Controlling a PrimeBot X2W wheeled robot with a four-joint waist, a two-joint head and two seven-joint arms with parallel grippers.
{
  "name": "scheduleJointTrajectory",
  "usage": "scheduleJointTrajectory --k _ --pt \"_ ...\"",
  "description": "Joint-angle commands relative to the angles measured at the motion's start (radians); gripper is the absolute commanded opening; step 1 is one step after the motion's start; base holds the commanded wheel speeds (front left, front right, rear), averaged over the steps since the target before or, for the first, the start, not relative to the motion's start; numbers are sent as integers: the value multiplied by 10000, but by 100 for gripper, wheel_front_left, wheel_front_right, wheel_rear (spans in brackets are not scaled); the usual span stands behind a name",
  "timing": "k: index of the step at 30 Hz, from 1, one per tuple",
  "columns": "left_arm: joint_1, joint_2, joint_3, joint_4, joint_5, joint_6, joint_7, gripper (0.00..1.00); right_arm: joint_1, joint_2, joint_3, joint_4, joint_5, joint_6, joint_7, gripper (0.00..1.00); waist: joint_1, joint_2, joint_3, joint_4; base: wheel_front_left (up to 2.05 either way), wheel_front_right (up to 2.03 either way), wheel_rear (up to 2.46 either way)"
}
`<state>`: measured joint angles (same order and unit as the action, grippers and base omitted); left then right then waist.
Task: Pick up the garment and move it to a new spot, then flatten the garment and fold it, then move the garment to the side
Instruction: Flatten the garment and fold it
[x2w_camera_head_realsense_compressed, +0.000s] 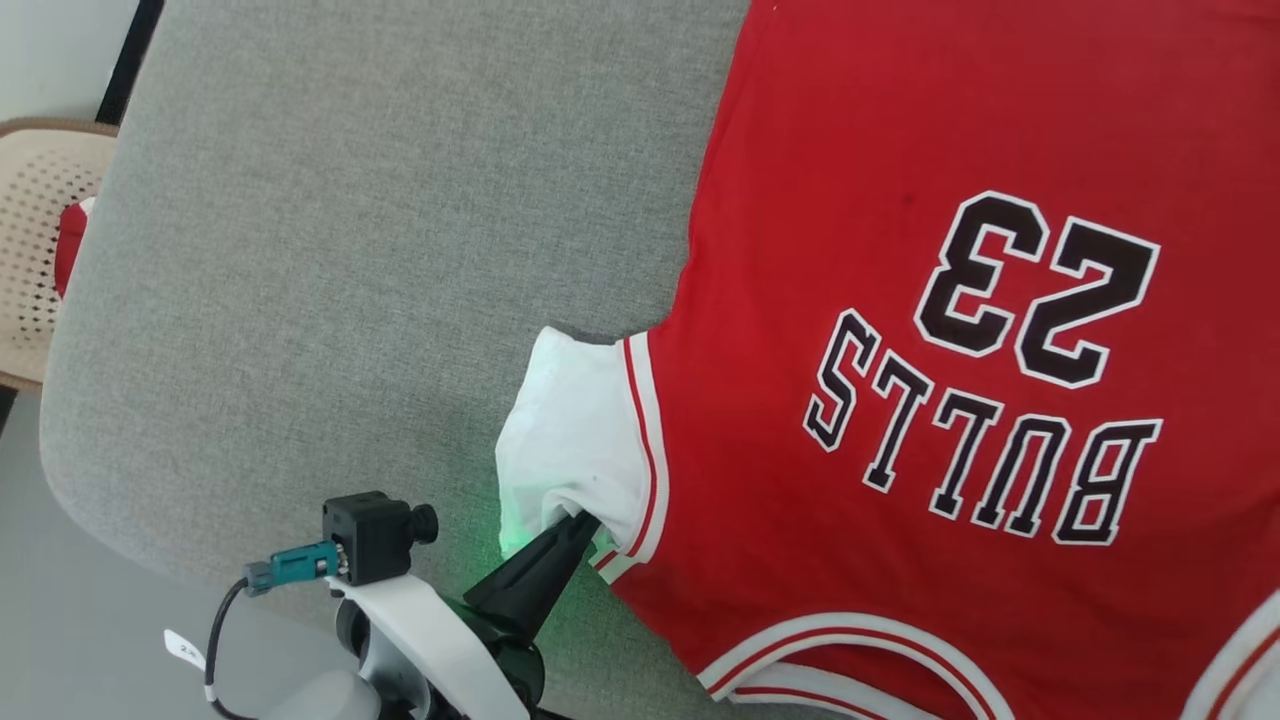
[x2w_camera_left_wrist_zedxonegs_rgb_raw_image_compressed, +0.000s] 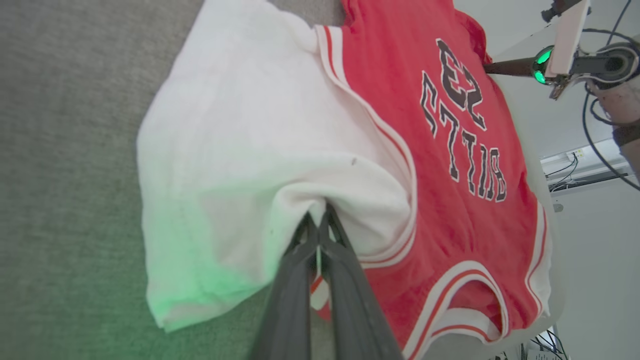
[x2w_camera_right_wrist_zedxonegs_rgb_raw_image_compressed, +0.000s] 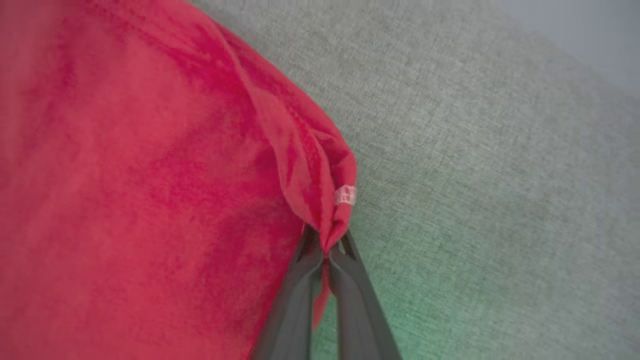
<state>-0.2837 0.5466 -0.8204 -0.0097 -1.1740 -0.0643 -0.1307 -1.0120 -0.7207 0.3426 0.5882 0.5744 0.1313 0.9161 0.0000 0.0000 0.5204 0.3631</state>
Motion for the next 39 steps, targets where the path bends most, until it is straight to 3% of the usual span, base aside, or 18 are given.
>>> scheduleJointTrajectory --k 1,10,16,22,27,31,38,39 --pt "-55 22 22 87 36 23 -81 0 602 -3 248 344 124 -12 -168 0 0 0 -196 -126 0 0 0" --pt "390 379 340 297 -164 308 -337 0 1331 -893 882 -988 999 -10 -1175 0 0 0 -1285 -751 0 0 0" --pt "848 758 548 143 -370 649 -457 0 3798 -2129 865 -3124 2289 -10 -983 0 0 0 -1985 -1371 0 0 0" --pt "1047 974 822 137 -446 864 -635 0 6795 -2847 755 -5210 3084 -8 -255 0 0 0 -2272 -1878 0 0 0" --pt "1176 1013 947 188 -528 973 -734 0 9022 -2332 126 -6925 3218 -8 -251 0 0 0 -2436 -2133 0 0 0" --pt "1237 1029 1044 196 -548 998 -808 0 10799 -1775 -88 -8029 2661 -8 111 0 0 0 -2491 -2224 0 0 0" --pt "1248 1083 1112 175 -554 1032 -833 0 12204 -765 -41 -9146 1443 -8 578 0 0 0 -2537 -2345 0 0 0" --pt "1245 1096 1108 155 -529 1013 -838 0 12138 -724 -38 -9334 1212 -8 504 25 0 0 -2542 -2372 0 0 0"
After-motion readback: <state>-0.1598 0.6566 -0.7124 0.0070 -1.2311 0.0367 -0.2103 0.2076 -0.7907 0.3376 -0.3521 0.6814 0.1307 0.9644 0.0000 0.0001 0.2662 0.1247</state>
